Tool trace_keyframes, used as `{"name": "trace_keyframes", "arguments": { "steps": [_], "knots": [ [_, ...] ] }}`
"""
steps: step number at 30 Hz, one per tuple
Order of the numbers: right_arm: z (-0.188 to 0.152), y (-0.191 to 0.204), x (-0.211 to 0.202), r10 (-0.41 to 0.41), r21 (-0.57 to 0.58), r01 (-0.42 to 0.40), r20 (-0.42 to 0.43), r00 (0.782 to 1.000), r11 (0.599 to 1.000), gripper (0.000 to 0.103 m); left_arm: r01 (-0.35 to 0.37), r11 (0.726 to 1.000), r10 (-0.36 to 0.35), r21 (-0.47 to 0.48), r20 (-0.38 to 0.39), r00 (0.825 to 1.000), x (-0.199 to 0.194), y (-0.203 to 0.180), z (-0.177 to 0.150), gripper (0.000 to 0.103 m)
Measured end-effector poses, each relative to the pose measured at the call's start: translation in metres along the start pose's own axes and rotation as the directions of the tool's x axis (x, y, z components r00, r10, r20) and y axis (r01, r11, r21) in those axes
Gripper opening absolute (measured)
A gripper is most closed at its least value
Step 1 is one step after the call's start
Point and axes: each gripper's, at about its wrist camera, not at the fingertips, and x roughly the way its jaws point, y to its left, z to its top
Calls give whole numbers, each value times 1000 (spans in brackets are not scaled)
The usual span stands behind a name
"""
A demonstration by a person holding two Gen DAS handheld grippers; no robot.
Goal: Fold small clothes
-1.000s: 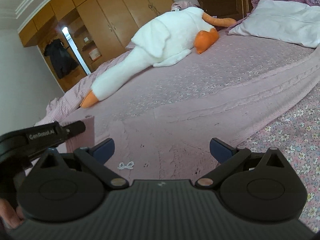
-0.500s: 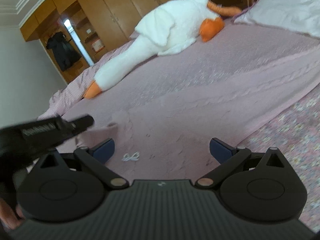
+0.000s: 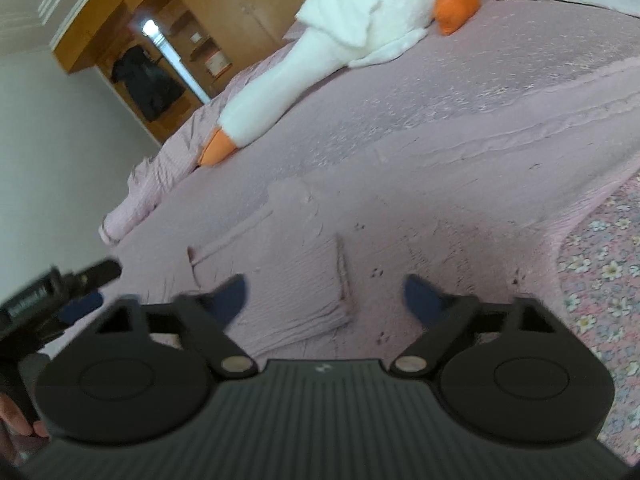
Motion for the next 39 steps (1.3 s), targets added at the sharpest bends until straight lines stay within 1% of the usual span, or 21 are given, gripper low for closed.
{"name": "trace_keyframes", "arguments": {
  "steps": [2,4,5,7,9,10,13,18,21,22,23,24,25,26,27,29,30,31,34,36,39],
  "knots": [
    [-3,5,1,-10,-35,9,-6,1000,999,67,-46,999,46,20,-6,999,-5,29,-8,91],
    [-5,8,1,-16,-64,16,-4,1000,998,51,-83,997,83,3,-23,996,-10,61,-18,91],
    [-6,8,2,-24,-73,23,-7,1000,997,48,-95,995,94,-16,-38,995,-12,78,-24,91],
    [-9,9,7,-41,-85,38,-30,999,996,24,-115,992,110,-54,-93,990,-11,107,-36,88],
    [-14,9,12,-75,-86,71,-39,996,994,23,-137,987,125,-86,-137,983,-10,131,-49,80],
    [-14,9,12,-77,-96,74,-35,996,993,23,-152,985,139,-83,-147,979,-10,141,-56,80],
    [-17,14,14,-102,-155,97,-22,995,983,19,-132,988,123,-74,-118,985,-13,153,-65,80],
    [-17,11,12,-105,-150,102,-17,994,983,19,-186,983,185,1,-133,974,-8,145,-62,81],
    [-15,9,9,-93,-128,88,-29,995,988,19,-250,968,248,2,-134,960,-16,134,-56,81],
    [-14,10,8,-90,-124,86,-31,995,989,20,-247,969,244,-11,-119,962,-22,131,-56,81],
    [-13,9,6,-88,-119,84,-30,996,989,21,-224,974,221,-28,-87,971,-33,130,-56,75],
    [-13,10,5,-87,-118,83,-29,996,990,21,-196,980,194,-44,-47,980,-44,128,-57,58],
    [-13,10,4,-86,-119,82,-29,996,989,22,-174,983,174,-55,-9,985,-53,128,-58,49],
    [-13,9,3,-86,-120,81,-30,996,989,22,-172,983,173,-57,11,985,-57,125,-57,32],
    [-13,9,3,-86,-121,81,-34,996,989,22,-161,985,162,-63,24,986,-61,125,-57,23],
    [-14,9,3,-84,-124,79,-37,996,989,22,-112,991,113,-66,11,994,-58,123,-53,15],
    [-14,9,3,-84,-127,79,-38,996,989,22,-113,992,112,-63,-12,994,-52,122,-53,14],
    [-14,9,3,-85,-133,79,-39,996,988,22,-136,989,134,-60,-36,990,-47,121,-55,14],
    [-14,10,5,-94,-146,87,-44,995,985,21,-224,972,215,-72,-114,970,-29,132,-63,14],
    [-15,10,7,-109,-157,99,-56,993,983,19,-216,974,208,-75,-107,972,-27,136,-65,14],
    [-17,13,8,-123,-190,111,-54,991,975,19,-225,973,219,-41,-115,969,-29,129,-60,15]
  ]
}}
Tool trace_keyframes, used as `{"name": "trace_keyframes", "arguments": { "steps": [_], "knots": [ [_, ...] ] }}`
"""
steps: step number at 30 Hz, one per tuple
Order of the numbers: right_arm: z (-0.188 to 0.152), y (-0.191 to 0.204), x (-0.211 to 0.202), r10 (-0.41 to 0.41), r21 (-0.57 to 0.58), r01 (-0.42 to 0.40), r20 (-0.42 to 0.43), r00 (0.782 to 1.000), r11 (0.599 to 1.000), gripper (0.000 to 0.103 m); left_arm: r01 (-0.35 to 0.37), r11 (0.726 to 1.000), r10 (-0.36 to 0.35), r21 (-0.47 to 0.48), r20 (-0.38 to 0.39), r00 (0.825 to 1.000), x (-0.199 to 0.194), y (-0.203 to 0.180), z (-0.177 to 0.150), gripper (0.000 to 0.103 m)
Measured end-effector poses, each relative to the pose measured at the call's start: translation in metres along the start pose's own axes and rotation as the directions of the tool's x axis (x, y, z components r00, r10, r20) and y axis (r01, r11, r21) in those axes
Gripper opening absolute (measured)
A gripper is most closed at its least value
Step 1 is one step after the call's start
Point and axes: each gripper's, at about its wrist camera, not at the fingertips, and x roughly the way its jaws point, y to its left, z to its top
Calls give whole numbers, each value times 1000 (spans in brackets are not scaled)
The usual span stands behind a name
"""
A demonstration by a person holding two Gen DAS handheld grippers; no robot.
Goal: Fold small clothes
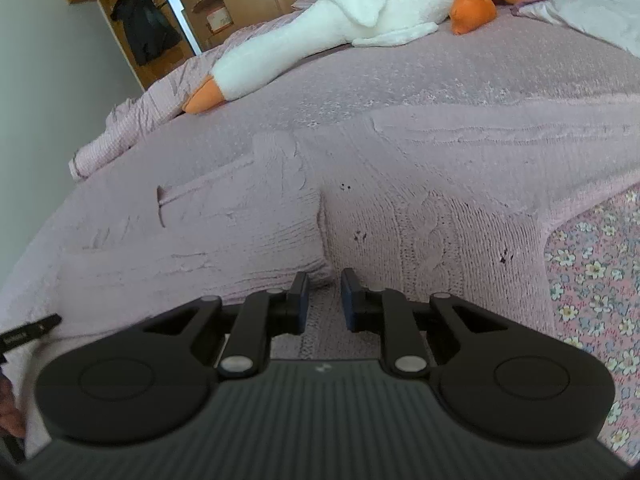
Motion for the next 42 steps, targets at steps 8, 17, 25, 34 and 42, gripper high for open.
{"name": "trace_keyframes", "arguments": {
  "steps": [8,17,25,34,42],
  "knots": [
    [12,-24,-25,-7,75,6,12,1000,997,25,114,991,-115,-71,-10,993,-22,-15,12,89],
    [28,-162,-119,-85,408,-8,208,974,913,25,174,984,-176,47,44,983,-54,-77,14,100],
    [-1,-278,-149,-207,655,28,197,958,755,25,117,986,-124,116,54,991,-36,-106,10,100],
    [22,-334,-130,-190,668,-61,297,936,742,63,135,985,-139,107,28,990,-21,-123,11,100],
    [49,-363,-104,-227,691,-74,335,915,719,63,119,989,-121,86,23,992,-15,-117,15,100]
  ]
}}
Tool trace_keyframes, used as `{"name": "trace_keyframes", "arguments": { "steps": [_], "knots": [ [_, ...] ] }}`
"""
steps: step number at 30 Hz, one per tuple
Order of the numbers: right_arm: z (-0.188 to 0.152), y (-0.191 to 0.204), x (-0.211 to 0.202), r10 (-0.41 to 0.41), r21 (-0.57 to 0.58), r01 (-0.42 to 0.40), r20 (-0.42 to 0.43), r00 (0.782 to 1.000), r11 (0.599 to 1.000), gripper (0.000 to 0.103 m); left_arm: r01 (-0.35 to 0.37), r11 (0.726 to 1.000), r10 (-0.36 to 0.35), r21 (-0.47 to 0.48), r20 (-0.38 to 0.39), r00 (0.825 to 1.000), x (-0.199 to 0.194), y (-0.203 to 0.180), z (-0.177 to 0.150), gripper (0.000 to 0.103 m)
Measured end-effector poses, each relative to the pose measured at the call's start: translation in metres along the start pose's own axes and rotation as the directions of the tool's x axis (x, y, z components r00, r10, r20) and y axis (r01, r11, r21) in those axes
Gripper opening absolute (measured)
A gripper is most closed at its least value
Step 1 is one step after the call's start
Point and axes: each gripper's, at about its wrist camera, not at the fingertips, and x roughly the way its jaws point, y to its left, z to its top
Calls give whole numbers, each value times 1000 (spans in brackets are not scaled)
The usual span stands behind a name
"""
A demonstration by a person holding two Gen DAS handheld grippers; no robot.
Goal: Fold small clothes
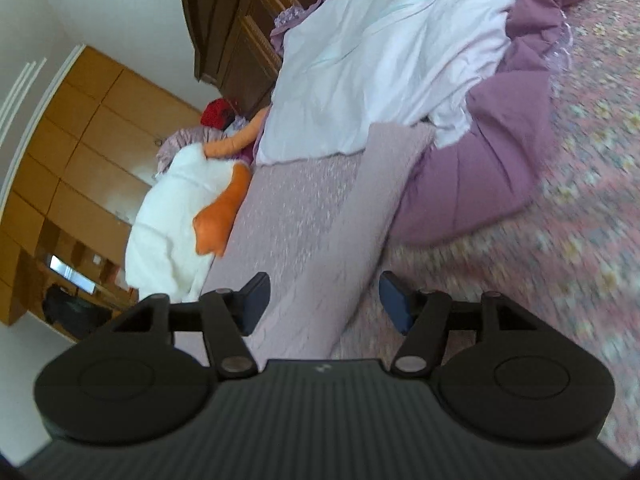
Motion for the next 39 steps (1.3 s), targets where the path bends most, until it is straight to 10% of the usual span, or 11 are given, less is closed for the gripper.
{"name": "trace_keyframes", "arguments": {
  "steps": [12,23,39],
  "knots": [
    [25,3,45,30,37,-32,55,998,999,63,-40,999,41,34,-33,999,26,0,3,100],
    [34,2,31,50,19,-51,47,998,998,12,-47,999,46,-12,-40,998,34,24,9,100],
    [-6,123,-3,208,-204,-201,13,978,958,12,-35,996,36,-78,7,999,3,64,18,100]
  ]
}}
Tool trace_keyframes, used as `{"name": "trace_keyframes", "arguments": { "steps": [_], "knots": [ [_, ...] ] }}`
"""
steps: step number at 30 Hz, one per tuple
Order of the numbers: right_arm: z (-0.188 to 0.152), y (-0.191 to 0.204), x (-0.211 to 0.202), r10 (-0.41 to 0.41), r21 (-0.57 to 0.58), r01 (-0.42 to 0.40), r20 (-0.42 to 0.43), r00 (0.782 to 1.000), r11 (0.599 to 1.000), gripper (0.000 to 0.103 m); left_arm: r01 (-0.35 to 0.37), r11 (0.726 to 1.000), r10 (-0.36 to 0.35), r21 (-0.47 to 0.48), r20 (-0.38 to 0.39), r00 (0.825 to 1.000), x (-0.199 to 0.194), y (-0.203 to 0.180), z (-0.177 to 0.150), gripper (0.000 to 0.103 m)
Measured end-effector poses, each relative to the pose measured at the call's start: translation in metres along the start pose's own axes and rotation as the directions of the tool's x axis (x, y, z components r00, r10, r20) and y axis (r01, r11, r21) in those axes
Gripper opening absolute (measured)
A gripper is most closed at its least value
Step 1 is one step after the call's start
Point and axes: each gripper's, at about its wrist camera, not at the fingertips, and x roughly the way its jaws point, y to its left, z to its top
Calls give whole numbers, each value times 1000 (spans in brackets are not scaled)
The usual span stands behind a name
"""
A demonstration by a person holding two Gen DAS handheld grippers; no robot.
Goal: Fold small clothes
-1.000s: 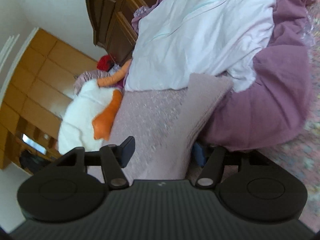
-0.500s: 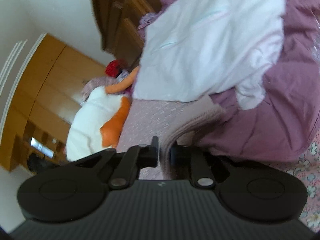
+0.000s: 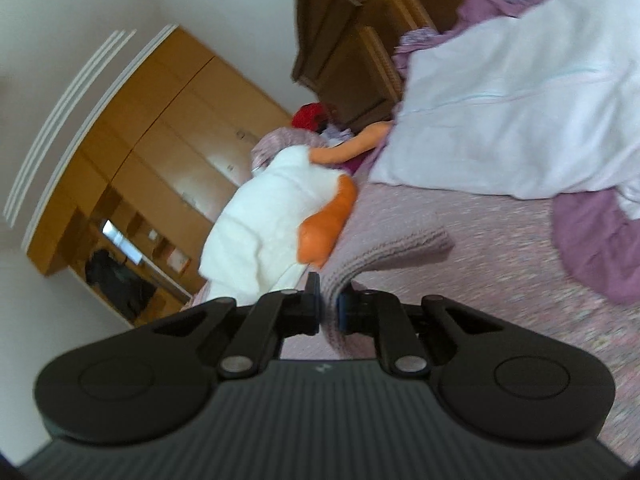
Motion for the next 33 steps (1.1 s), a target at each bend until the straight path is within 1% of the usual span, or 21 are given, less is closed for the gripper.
{"name": "trace_keyframes", "arguments": {
  "steps": [1,3,5,10,16,18,21,24,26,30,33],
  "knots": [
    [-3,8,-1,13,-3,-13,-1,1000,1000,12,-3,1000,3,-6,3,1000,-3,5,2,100],
    [-12,24,-3,67,5,-67,-5,998,998,12,-13,1000,13,-17,10,1000,-10,18,5,100],
    [-20,42,-3,90,-17,-90,-13,996,996,12,-24,1000,25,-13,18,1000,-16,31,10,100],
    [-38,85,2,109,-85,-113,-41,993,990,12,-54,998,55,-9,32,998,-31,60,17,100],
    [-65,132,10,93,-160,-107,-92,991,981,12,-61,998,60,16,48,997,-39,80,9,101],
    [-76,148,9,82,-194,-100,-96,992,976,12,-51,998,52,-23,51,997,-38,87,6,100],
    [-84,177,8,60,-267,-85,-101,993,960,12,-30,996,32,-85,24,999,-32,97,3,101],
    [-86,206,6,62,-311,-92,-107,992,946,12,-14,998,15,-65,15,1000,-28,99,2,101],
    [-87,225,6,72,-311,-102,-106,992,945,12,-2,998,3,-61,16,1000,-28,98,3,101],
    [-97,256,10,88,-251,-112,-103,991,962,12,39,996,-36,-79,36,999,-29,97,10,101],
    [-113,283,14,79,-287,-107,-107,991,952,12,44,996,-40,-75,47,998,-32,96,13,101]
  ]
}}
